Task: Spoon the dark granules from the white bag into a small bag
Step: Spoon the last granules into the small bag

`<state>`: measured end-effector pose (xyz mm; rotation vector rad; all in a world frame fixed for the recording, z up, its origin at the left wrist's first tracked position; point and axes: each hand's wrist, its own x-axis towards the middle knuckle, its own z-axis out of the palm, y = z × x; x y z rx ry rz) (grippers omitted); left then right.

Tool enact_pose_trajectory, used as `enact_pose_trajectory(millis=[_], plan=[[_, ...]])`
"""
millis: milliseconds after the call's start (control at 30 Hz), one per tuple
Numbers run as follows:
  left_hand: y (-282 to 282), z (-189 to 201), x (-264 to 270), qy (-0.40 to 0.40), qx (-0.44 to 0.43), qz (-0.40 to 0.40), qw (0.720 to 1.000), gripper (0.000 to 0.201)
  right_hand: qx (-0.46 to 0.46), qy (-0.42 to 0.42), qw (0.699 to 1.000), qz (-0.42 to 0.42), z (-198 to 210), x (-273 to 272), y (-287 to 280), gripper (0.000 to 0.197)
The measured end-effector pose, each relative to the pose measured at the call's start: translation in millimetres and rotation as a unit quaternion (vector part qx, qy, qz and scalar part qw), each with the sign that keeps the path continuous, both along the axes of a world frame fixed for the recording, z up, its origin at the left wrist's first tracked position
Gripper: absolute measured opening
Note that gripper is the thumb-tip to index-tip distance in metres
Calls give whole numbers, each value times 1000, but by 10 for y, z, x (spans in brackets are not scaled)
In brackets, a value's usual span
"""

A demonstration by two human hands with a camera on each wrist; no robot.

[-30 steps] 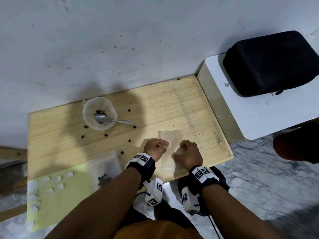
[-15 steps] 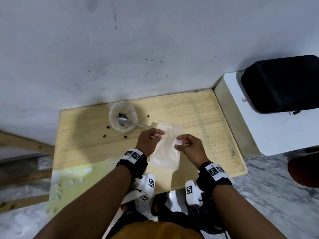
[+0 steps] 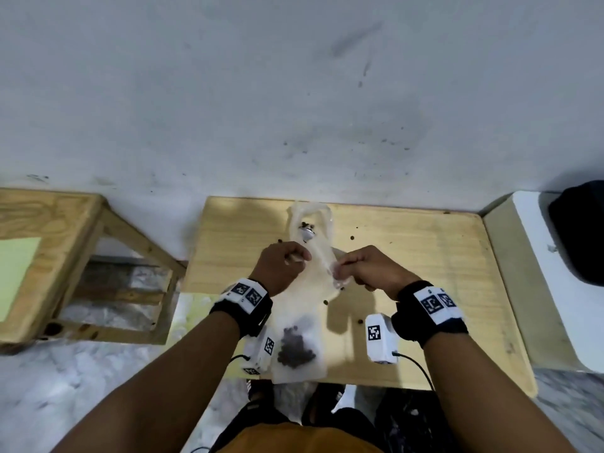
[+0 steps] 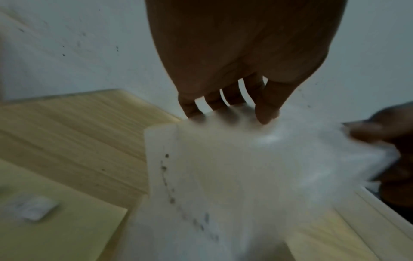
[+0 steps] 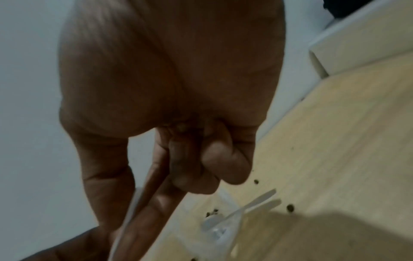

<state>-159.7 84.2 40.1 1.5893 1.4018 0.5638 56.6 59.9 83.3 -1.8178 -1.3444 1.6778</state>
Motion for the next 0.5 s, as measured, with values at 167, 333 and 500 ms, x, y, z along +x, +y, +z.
enact_pose_trajectory(millis=[167, 333, 500], plan=[[-100, 72, -109, 100, 131, 102, 981, 15, 51, 26, 998, -35, 11, -313, 42, 6], [-81, 218, -79, 3, 2, 104, 995, 46, 110, 54, 992, -5, 33, -542, 16, 14], [-39, 270, -151, -115, -84, 118, 983, 32, 90, 65, 994, 6, 99, -642, -4, 15]])
